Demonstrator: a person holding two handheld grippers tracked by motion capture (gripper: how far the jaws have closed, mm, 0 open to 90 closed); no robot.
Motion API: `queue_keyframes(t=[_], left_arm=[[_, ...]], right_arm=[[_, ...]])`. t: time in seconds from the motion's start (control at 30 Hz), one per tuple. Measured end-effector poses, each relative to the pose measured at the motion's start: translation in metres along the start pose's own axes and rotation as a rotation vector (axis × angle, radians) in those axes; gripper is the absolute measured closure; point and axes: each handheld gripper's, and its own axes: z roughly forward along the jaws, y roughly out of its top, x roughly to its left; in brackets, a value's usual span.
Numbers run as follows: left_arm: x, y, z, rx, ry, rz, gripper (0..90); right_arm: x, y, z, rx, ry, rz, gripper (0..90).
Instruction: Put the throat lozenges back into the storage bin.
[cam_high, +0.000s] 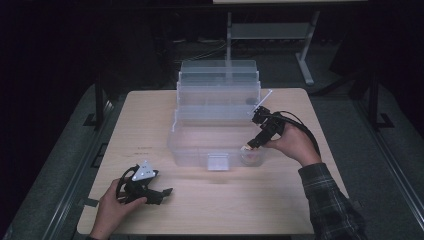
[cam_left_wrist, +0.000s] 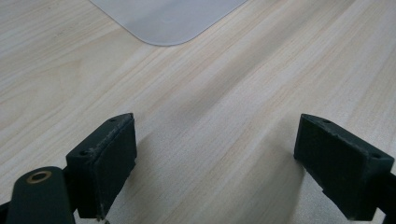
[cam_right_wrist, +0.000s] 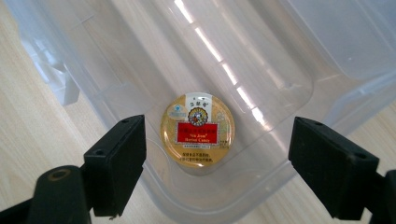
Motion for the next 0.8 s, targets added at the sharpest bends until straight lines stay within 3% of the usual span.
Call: queue_keyframes(t=[0.8], left_arm=[[0.0, 0.0, 0.0, -0.001, 0.004, -0.001, 12.1]], right_arm=[[-0.004, -0.045, -0.027, -0.045, -0.037, 0.061, 17.4]])
